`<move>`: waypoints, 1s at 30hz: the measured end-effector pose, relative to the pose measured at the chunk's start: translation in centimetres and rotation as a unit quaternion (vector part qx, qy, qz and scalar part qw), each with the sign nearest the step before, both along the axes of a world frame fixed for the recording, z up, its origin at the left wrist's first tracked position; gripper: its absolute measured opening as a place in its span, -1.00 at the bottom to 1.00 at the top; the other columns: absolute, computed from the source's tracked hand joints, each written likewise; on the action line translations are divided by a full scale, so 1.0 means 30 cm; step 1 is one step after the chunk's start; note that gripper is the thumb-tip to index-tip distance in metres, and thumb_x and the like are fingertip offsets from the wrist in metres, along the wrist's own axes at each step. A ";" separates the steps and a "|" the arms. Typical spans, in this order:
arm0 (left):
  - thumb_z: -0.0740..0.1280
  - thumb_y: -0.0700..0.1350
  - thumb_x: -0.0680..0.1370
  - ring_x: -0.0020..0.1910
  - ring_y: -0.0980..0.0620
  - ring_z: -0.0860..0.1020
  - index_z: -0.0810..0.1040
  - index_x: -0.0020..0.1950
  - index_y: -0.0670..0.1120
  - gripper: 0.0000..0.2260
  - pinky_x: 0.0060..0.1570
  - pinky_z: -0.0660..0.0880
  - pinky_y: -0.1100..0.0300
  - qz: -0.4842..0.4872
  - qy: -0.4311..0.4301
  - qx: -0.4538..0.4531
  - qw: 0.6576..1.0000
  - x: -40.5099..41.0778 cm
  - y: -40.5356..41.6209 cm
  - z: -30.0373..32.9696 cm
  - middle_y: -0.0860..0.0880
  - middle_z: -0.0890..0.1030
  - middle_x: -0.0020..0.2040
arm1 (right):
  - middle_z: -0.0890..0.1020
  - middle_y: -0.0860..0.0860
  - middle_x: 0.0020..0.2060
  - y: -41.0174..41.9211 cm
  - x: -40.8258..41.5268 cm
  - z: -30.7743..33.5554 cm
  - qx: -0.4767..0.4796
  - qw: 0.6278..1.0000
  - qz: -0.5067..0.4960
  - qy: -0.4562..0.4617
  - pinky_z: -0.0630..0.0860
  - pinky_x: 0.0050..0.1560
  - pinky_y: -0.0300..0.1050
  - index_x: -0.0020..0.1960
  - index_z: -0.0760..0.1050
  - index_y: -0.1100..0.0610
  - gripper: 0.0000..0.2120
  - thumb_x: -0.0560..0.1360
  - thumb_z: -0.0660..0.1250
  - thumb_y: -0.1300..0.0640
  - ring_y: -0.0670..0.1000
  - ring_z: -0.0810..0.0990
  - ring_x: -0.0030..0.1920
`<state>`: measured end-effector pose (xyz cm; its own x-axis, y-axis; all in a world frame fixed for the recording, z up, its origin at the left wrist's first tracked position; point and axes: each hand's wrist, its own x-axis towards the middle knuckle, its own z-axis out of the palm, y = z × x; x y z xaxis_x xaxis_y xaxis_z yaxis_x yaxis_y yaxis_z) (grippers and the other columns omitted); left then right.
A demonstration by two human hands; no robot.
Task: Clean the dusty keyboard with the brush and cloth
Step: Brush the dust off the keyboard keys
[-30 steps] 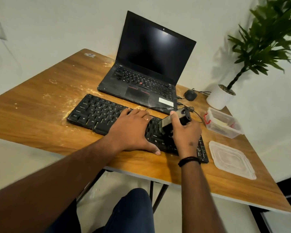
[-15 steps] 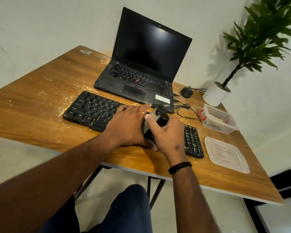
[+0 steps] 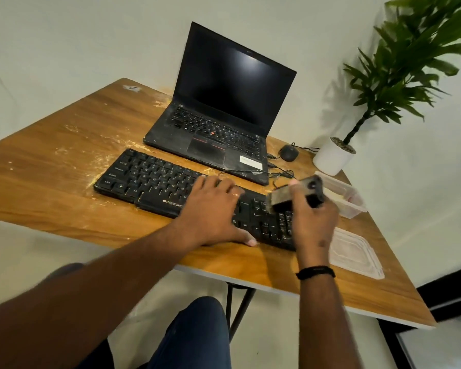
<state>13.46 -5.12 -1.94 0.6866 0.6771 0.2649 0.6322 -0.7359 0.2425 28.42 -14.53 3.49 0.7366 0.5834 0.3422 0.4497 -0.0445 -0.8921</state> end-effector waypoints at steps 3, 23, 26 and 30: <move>0.13 0.60 0.38 0.50 -0.08 0.23 0.37 0.51 0.01 -0.10 0.56 0.01 -0.16 -0.014 -0.004 0.033 0.999 0.066 -0.078 -0.025 -0.03 0.37 0.49 | 0.66 -0.09 -0.23 -0.012 0.053 0.003 0.010 0.998 -0.056 -0.017 0.51 -0.14 -0.21 -0.22 0.56 -0.01 -0.82 0.54 0.42 0.00 -0.12 0.63 -0.15; 0.28 0.52 0.37 0.36 0.01 0.35 0.46 0.41 -0.05 -0.17 0.46 0.19 0.01 0.031 -0.071 0.011 0.997 0.066 -0.082 -0.039 0.03 0.49 0.33 | 0.59 -0.14 -0.24 0.028 0.027 -0.104 -0.050 0.974 0.095 -0.200 0.48 -0.23 -0.39 -0.09 0.48 -0.10 -0.85 0.51 0.46 0.02 -0.16 0.58 -0.24; 0.27 0.54 0.36 0.37 0.00 0.35 0.47 0.42 -0.07 -0.14 0.46 0.19 0.00 0.033 -0.067 0.014 0.997 0.065 -0.081 -0.038 0.02 0.49 0.35 | 0.58 -0.09 -0.23 0.033 0.036 -0.090 -0.044 0.972 0.016 -0.229 0.38 -0.22 -0.52 -0.06 0.49 0.00 -0.87 0.52 0.45 0.06 -0.20 0.51 -0.25; 0.28 0.52 0.37 0.36 0.01 0.35 0.48 0.40 -0.05 -0.18 0.45 0.20 0.01 0.032 -0.075 0.017 0.997 0.062 -0.081 -0.038 0.03 0.49 0.33 | 0.59 -0.10 -0.28 0.052 0.024 -0.088 -0.056 0.979 0.084 -0.177 0.49 -0.27 -0.33 -0.15 0.47 -0.08 -0.84 0.52 0.45 0.03 -0.15 0.58 -0.27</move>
<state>15.33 -7.54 -3.08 0.5931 0.7075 0.3843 0.6371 -0.7043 0.3132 29.13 -12.98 0.85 0.4733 0.7350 0.4855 0.7398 -0.0324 -0.6721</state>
